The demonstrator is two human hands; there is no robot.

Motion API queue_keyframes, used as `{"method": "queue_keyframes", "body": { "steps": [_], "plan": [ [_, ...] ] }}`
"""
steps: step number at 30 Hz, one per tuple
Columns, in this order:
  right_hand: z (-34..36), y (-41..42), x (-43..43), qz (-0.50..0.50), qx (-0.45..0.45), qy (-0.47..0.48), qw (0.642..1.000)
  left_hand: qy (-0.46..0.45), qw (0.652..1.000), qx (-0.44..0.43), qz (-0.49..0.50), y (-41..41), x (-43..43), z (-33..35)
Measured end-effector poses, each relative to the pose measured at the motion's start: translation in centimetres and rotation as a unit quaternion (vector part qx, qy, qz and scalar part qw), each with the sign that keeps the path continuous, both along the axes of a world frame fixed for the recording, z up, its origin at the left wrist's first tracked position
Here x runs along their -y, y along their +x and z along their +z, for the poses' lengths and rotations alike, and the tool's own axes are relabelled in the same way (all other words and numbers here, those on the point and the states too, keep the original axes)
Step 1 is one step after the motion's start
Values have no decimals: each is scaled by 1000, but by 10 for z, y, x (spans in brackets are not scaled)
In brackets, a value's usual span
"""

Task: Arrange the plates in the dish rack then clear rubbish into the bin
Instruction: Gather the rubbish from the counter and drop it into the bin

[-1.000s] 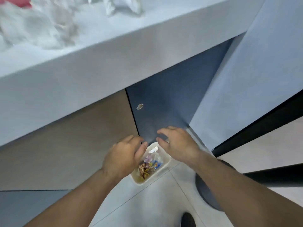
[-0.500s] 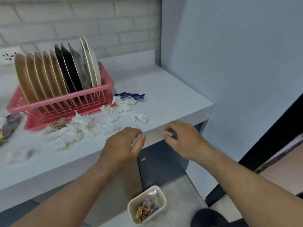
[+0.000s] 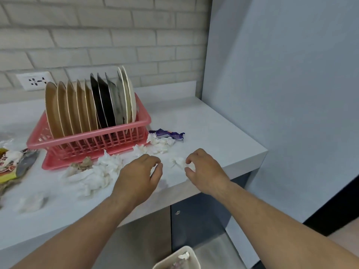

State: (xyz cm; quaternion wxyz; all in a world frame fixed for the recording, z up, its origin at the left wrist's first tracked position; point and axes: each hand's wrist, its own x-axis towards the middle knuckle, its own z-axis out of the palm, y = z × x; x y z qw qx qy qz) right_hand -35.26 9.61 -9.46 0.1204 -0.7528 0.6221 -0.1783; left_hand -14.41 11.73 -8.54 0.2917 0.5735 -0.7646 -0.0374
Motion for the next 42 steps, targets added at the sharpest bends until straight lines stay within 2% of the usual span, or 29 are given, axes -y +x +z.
{"method": "queue_keyframes", "body": {
  "steps": [3,8,11,15,17,19,23,27,30,33,36,38,42],
  "plan": [
    [-5,15,28,-15,-30,-2,999,-14,1000,0,-22,8,30,4],
    [-23,32,67,-7,-111,61,992,-30,997,-6,-65,22,82,8],
    [-39,33,74,-22,-130,49,990,-40,995,10,-94,22,106,6],
    [-47,19,71,-40,-72,1,997,-43,991,39,-122,8,141,3],
    [-44,12,68,-60,-29,-27,997,-23,983,129,-127,-6,158,0],
    [-40,2,68,-86,-9,-36,996,27,975,198,-101,-20,179,-1],
    [-30,-10,76,-92,9,-30,995,126,958,252,-42,-38,214,4],
    [-27,-23,93,-83,99,-12,992,210,919,333,25,-57,238,-1],
    [-27,-32,110,-74,158,15,985,234,915,326,26,-62,251,-3],
    [-28,-38,129,-54,173,39,983,233,919,316,28,-62,261,-3],
    [-33,-40,144,-15,169,81,982,241,946,212,38,-67,270,-1],
    [-34,-37,153,30,161,107,981,215,967,133,29,-71,275,5],
    [-31,-15,174,86,112,94,985,140,987,77,6,-75,278,23]
  ]
}}
